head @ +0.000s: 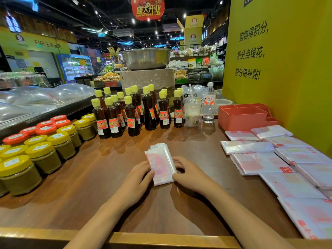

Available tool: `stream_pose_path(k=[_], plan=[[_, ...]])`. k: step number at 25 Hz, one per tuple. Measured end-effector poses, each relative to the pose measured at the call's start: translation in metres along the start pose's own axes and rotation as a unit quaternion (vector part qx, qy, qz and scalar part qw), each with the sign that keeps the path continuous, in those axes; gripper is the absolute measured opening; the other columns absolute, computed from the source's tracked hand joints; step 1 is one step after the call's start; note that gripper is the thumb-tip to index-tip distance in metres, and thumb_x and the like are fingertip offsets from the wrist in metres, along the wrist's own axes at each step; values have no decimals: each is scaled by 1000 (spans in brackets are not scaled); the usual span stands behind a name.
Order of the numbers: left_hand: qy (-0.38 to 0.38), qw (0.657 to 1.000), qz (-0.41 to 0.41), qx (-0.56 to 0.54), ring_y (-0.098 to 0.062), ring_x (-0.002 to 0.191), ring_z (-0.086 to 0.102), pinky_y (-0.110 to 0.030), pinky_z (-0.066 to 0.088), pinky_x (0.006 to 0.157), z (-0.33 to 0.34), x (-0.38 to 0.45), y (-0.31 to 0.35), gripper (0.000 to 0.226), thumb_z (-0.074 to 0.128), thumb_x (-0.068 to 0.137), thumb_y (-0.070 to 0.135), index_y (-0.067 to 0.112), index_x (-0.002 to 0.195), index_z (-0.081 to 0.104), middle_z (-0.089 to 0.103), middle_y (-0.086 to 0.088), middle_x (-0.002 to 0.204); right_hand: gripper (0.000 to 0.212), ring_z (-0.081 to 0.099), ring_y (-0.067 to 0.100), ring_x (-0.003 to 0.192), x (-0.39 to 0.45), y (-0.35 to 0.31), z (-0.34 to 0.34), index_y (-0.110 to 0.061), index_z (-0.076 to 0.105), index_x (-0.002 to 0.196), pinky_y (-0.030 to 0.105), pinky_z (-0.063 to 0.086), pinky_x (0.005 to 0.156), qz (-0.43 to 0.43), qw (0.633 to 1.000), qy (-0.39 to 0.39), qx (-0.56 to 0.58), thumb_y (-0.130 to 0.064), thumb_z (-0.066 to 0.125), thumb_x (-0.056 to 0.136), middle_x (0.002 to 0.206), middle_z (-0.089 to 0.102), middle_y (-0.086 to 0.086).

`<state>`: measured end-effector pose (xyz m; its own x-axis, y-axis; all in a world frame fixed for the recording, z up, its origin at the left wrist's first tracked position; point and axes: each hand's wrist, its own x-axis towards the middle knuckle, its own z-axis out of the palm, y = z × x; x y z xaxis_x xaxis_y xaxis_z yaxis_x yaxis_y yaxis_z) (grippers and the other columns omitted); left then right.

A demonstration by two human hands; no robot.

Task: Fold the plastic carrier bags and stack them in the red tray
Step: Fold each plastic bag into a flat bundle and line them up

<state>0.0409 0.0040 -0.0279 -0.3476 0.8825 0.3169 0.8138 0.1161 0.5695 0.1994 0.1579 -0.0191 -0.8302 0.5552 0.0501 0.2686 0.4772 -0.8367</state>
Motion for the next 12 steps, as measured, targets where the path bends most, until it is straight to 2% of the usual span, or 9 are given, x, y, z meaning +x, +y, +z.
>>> stream_pose_path(k=[2, 4, 6, 8, 10, 12], plan=[[-13, 1000, 5, -3, 5, 109, 50, -12, 40, 91, 0, 0, 0, 23, 43, 105, 36, 29, 114, 62, 59, 20, 113, 52, 62, 4, 112, -1, -2, -1, -31, 50, 136, 31, 56, 94, 5, 1000, -8, 29, -19, 61, 87, 125, 64, -11], [-25, 1000, -1, 7, 0, 102, 53, -23, 45, 90, 0, -1, 0, 28, 42, 105, 39, 22, 111, 63, 63, 11, 108, 37, 67, 5, 101, -1, -4, -2, -30, 55, 127, 30, 58, 90, 7, 998, -4, 60, -23, 63, 91, 116, 68, -12], [-30, 999, -13, 20, 1, 101, 53, -25, 45, 89, 0, -2, 1, 29, 43, 104, 40, 19, 111, 63, 64, 9, 108, 29, 69, 5, 96, -2, -4, 0, -30, 56, 123, 31, 59, 88, 7, 997, 11, 75, -30, 63, 95, 111, 69, -12], [-29, 999, -16, 28, 3, 103, 52, -19, 44, 88, 0, -2, 2, 25, 48, 103, 38, 22, 112, 64, 62, 13, 111, 36, 66, 3, 101, -3, -2, 2, -31, 52, 131, 31, 58, 90, -8, 999, 18, 35, -32, 61, 97, 118, 66, -14], [-18, 999, -18, 33, 4, 108, 50, -15, 43, 92, -1, -2, 3, 21, 54, 100, 38, 27, 116, 63, 58, 17, 117, 49, 58, 1, 108, -5, -2, 3, -34, 42, 142, 22, 53, 89, -35, 999, 17, -28, -33, 60, 97, 131, 59, -16], [-2, 999, -24, 20, 10, 111, 48, -7, 41, 91, -2, -2, 4, 26, 61, 96, 38, 37, 121, 55, 52, 22, 123, 56, 53, 0, 112, -5, -2, 3, -38, 35, 147, 18, 47, 87, -51, 997, 12, -61, -36, 60, 97, 139, 54, -17]])
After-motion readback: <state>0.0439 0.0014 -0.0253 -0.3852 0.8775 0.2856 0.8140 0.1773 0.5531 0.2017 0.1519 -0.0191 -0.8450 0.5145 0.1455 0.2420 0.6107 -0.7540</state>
